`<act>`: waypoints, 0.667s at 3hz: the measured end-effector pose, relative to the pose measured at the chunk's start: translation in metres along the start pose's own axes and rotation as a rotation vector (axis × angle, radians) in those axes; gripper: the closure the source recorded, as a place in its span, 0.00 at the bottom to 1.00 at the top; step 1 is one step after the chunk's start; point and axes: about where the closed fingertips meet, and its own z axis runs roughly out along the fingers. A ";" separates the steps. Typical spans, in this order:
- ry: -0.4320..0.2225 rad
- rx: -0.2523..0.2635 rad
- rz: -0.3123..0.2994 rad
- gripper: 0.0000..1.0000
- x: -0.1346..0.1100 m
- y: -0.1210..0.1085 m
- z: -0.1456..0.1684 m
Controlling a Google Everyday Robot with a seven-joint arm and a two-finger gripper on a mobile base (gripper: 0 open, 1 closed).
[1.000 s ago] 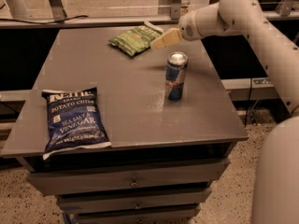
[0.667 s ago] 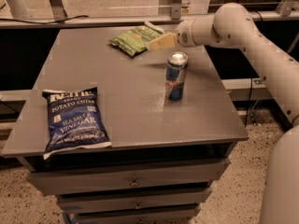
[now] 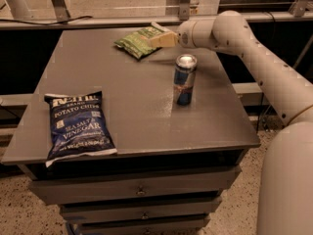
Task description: Pick green jalapeno chip bag
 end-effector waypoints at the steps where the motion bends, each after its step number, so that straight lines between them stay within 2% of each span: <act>1: 0.014 -0.004 -0.002 0.00 0.004 -0.004 0.019; 2: 0.044 -0.012 0.007 0.00 0.016 -0.006 0.033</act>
Offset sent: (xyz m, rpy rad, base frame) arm 0.0357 0.0151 -0.0408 -0.0406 0.0728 0.0089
